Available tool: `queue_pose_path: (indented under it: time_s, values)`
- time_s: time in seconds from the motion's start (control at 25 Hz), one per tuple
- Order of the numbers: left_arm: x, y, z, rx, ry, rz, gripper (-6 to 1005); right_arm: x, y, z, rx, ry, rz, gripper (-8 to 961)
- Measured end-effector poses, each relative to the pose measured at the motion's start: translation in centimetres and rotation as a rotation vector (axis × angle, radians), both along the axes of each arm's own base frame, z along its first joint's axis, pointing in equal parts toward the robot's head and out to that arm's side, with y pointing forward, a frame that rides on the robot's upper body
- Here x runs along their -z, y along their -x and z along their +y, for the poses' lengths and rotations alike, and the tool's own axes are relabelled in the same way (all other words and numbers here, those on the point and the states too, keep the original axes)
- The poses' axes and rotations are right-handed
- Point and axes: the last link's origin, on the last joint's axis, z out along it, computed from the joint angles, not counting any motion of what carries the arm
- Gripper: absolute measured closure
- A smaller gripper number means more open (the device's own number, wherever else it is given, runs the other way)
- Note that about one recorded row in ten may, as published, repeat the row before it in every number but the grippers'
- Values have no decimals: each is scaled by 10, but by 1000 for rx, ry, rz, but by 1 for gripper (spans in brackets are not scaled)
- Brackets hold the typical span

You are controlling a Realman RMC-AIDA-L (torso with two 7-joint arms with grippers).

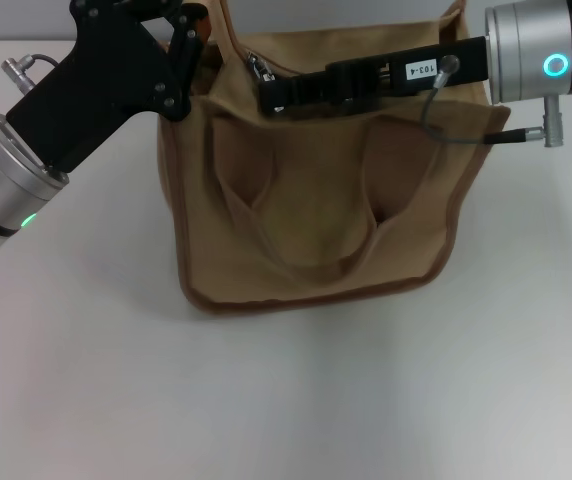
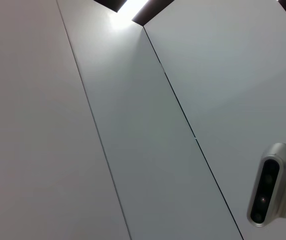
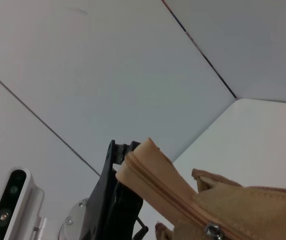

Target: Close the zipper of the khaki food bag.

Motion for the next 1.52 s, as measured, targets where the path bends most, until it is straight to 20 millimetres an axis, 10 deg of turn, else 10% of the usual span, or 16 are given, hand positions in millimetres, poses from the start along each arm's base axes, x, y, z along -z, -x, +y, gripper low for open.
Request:
queue_pose_path:
  time_s: [0.6,1.52]
  values:
    - [-3,7,0,-39,-19,-7,853,-8,-19,-4,21,-19,4,943]
    - [-7,20,6,-133,-53,-3,842,-62,-105,-26,207,-194,104,942]
